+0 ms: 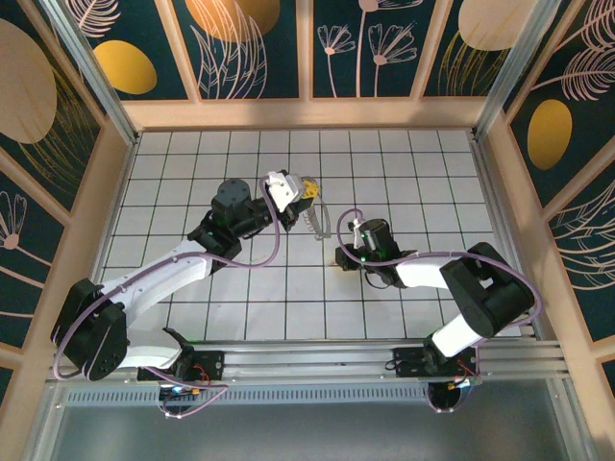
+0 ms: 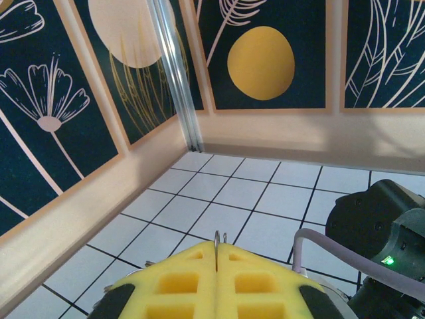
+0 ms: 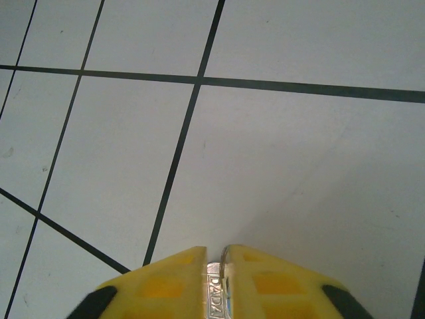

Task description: Put the keys on the keyring

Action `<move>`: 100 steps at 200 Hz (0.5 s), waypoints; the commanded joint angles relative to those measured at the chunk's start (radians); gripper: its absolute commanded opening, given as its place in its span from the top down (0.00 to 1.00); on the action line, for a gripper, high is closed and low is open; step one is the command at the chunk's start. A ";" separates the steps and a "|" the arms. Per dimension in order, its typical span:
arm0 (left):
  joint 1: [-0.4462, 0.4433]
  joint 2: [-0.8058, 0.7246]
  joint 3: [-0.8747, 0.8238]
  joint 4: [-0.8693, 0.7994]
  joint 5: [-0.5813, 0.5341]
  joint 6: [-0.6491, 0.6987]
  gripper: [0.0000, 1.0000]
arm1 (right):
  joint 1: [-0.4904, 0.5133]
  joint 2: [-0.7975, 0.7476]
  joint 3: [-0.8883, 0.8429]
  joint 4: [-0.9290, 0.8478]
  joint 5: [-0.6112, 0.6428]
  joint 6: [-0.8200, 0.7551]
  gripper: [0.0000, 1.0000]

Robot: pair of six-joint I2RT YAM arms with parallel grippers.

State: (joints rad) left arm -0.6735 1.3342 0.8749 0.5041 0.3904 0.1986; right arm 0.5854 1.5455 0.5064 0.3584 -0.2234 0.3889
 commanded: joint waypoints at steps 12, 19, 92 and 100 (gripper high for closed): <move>0.001 -0.015 -0.002 0.057 -0.005 0.013 1.00 | 0.010 0.013 0.027 -0.015 0.033 -0.015 0.97; 0.001 -0.015 -0.002 0.056 -0.006 0.013 1.00 | 0.010 0.009 0.027 -0.016 0.037 -0.015 1.00; 0.001 -0.010 0.010 0.044 0.003 0.014 1.00 | -0.055 -0.195 0.058 -0.018 -0.043 -0.010 1.00; 0.000 -0.009 0.012 0.042 0.005 0.012 1.00 | -0.077 -0.226 0.061 -0.014 -0.060 -0.005 1.00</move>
State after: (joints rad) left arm -0.6735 1.3342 0.8749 0.5041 0.3874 0.1986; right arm 0.5568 1.4162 0.5236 0.3317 -0.2218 0.3794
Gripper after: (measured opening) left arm 0.050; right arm 0.046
